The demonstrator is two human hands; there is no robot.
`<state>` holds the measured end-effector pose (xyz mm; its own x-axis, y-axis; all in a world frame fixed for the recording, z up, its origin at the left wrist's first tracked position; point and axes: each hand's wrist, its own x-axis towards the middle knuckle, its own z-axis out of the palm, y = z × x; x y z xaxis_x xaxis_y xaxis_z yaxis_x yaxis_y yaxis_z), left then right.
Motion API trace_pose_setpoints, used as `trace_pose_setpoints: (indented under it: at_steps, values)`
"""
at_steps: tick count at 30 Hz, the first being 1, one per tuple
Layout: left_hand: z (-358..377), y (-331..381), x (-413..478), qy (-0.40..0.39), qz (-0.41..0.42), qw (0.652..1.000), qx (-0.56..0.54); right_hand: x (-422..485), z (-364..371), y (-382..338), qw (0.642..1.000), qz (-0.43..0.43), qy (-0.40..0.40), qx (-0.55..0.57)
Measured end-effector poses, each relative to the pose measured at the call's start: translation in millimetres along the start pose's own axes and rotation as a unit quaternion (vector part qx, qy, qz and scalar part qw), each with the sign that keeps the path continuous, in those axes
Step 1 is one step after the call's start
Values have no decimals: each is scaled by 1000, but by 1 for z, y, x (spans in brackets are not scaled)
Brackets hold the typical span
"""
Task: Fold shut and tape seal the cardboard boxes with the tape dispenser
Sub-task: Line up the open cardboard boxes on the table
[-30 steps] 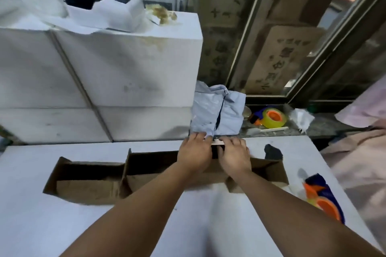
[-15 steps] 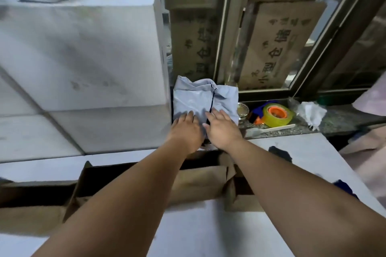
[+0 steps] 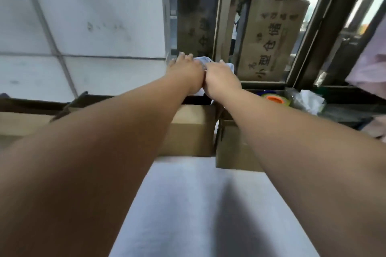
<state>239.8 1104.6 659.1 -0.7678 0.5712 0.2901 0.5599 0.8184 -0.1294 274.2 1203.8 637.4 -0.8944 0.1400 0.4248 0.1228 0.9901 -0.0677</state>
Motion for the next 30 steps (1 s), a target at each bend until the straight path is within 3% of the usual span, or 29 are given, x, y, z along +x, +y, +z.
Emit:
trace_pose_setpoints:
  at_steps: [3,16,25,30]
  values:
    - [-13,16,-44,-23,11,1000,-15,-42,-23,-1,1000,-15,16,-2]
    - [-48,60,-153,-52,-39,997,-44,-141,-69,-14,997,-8,-83,3]
    - [21,71,-182,-86,-7,995,-45,-194,-4,-27,988,41,-112,95]
    - [62,84,-193,-119,-20,988,-93,-223,25,-13,993,54,-83,70]
